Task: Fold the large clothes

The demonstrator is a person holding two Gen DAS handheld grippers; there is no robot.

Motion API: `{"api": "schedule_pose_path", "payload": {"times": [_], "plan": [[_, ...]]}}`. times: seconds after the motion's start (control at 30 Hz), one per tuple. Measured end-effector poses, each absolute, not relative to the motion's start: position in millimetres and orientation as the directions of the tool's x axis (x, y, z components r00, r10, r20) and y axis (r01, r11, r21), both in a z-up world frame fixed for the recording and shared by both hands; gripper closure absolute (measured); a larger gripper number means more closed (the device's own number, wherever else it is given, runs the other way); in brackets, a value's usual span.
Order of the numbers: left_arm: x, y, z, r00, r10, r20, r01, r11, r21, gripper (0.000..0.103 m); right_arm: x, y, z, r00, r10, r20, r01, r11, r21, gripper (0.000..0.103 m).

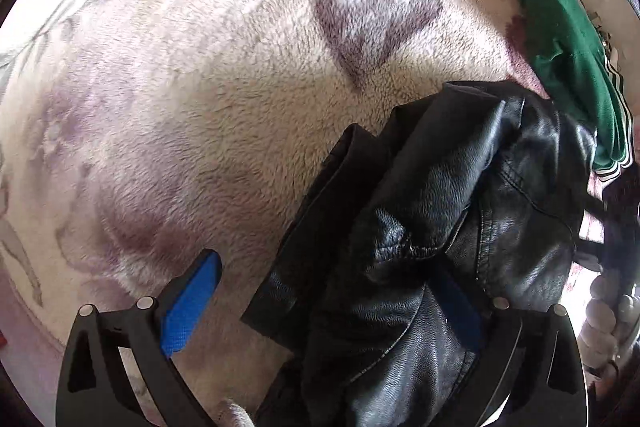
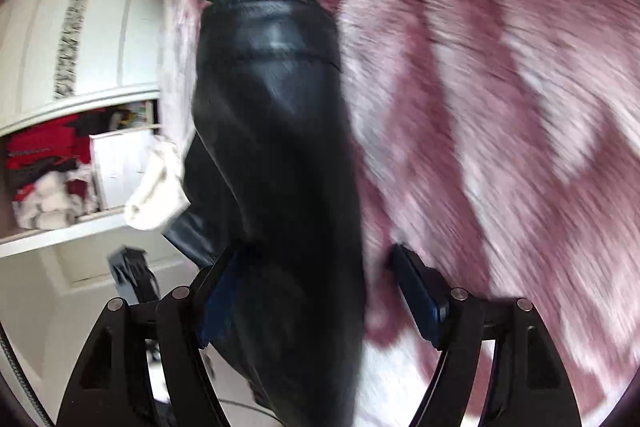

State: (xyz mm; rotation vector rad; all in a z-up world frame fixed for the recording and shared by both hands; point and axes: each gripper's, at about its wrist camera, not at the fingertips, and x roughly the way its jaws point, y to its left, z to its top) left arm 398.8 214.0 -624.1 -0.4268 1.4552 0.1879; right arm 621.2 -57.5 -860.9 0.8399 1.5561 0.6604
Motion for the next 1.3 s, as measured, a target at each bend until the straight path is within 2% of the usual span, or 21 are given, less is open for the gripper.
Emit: {"api": "schedule_pose_path", "payload": {"times": [0.03, 0.1, 0.17, 0.23, 0.33, 0.4, 0.5, 0.57, 0.67, 0.73, 0.8, 0.83, 0.87, 0.97, 1.0, 1.07, 1.1, 1.23, 1.3], "plan": [[397, 213, -616, 0.119, -0.112, -0.987, -0.382, 0.912, -0.150, 0.000, 622, -52, -859, -0.050, 0.808, -0.587, 0.139, 0.588, 0.797, 0.056], [391, 210, -597, 0.129, -0.075, -0.989, -0.388, 0.914, -0.120, 0.000, 617, -48, -856, -0.014, 0.781, -0.625, 0.148, 0.620, 0.771, 0.077], [381, 201, -575, 0.114, 0.006, -0.993, -0.390, 0.920, -0.039, 0.000, 599, -71, -842, 0.069, 0.793, -0.606, 0.229, 0.578, 0.783, 0.082], [368, 188, -554, 0.133, 0.026, -0.991, -0.376, 0.926, -0.026, 0.000, 568, -103, -824, 0.173, 0.784, -0.597, 0.321, 0.528, 0.786, 0.083], [344, 152, -534, 0.154, -0.024, -0.988, -0.334, 0.940, -0.075, 0.000, 509, -159, -795, 0.265, 0.711, -0.651, 0.414, 0.525, 0.743, 0.083], [340, 125, -539, 0.135, -0.072, -0.988, -0.295, 0.949, -0.110, 0.000, 476, -192, -786, 0.267, 0.681, -0.682, 0.444, 0.541, 0.714, 0.083], [343, 77, -573, 0.062, -0.166, -0.984, -0.262, 0.949, -0.177, 0.000, 440, -242, -797, 0.218, 0.684, -0.696, 0.496, 0.536, 0.683, 0.075], [344, 50, -603, 0.006, -0.176, -0.984, -0.234, 0.957, -0.172, 0.000, 426, -263, -818, 0.177, 0.702, -0.690, 0.522, 0.527, 0.670, 0.066], [347, 35, -639, -0.030, -0.162, -0.986, -0.224, 0.963, -0.151, 0.000, 430, -263, -850, 0.136, 0.753, -0.644, 0.495, 0.511, 0.703, 0.050], [349, 41, -648, -0.023, -0.205, -0.979, -0.262, 0.946, -0.192, 0.000, 440, -247, -870, 0.113, 0.787, -0.607, 0.451, 0.504, 0.737, 0.029], [349, 43, -651, -0.022, -0.227, -0.974, -0.272, 0.938, -0.213, 0.000, 452, -241, -883, 0.082, 0.811, -0.580, 0.417, 0.501, 0.759, 0.026], [348, 43, -650, -0.018, -0.223, -0.975, -0.263, 0.941, -0.211, 0.000, 459, -238, -885, 0.078, 0.831, -0.551, 0.401, 0.479, 0.780, 0.017], [347, 42, -649, -0.011, -0.215, -0.976, -0.252, 0.946, -0.206, 0.000, 465, -234, -886, 0.092, 0.843, -0.530, 0.390, 0.459, 0.798, 0.013], [348, 41, -649, 0.000, -0.199, -0.980, -0.244, 0.950, -0.193, 0.000, 475, -223, -879, 0.146, 0.860, -0.489, 0.342, 0.420, 0.841, 0.014], [348, 42, -651, 0.002, -0.201, -0.980, -0.254, 0.947, -0.195, 0.000, 478, -217, -875, 0.151, 0.851, -0.503, 0.322, 0.439, 0.839, 0.020], [350, 52, -652, 0.005, -0.220, -0.975, -0.278, 0.937, -0.213, 0.000, 480, -207, -866, 0.138, 0.834, -0.534, 0.283, 0.483, 0.828, 0.049], [351, 53, -654, 0.004, -0.229, -0.973, -0.287, 0.932, -0.221, 0.000, 477, -204, -859, 0.142, 0.831, -0.538, 0.266, 0.491, 0.829, 0.068], [348, 52, -655, 0.026, -0.222, -0.975, -0.277, 0.935, -0.220, 0.000, 463, -195, -823, 0.172, 0.837, -0.519, 0.217, 0.481, 0.849, 0.081], [344, 56, -661, 0.038, -0.230, -0.972, -0.280, 0.932, -0.231, 0.000, 460, -181, -802, 0.161, 0.838, -0.521, 0.172, 0.496, 0.851, 0.083]]}}
